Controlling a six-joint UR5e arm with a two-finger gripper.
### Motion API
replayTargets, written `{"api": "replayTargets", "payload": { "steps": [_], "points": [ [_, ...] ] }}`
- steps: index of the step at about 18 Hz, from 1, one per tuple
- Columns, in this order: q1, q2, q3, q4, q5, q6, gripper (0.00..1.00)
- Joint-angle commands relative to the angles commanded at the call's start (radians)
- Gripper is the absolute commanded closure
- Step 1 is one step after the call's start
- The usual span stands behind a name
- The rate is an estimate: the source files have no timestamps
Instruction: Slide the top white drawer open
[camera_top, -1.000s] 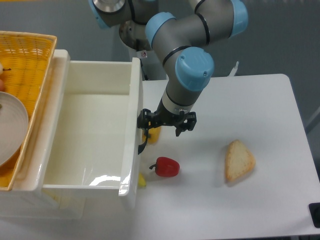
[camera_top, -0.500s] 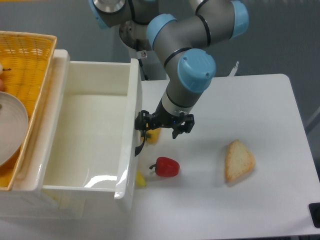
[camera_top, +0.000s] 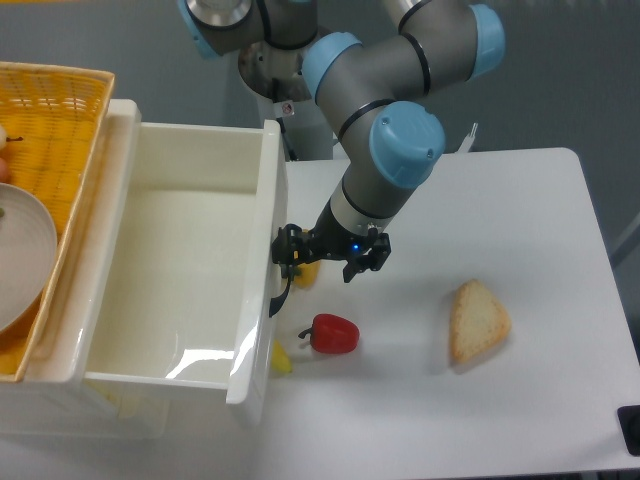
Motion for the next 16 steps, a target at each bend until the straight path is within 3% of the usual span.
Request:
{"api": "replayTargets", "payload": {
  "steps": [16],
  "points": [
    [0.043, 0.017, -0.003, -0.005, -0.077, 0.029, 0.0]
  ]
}}
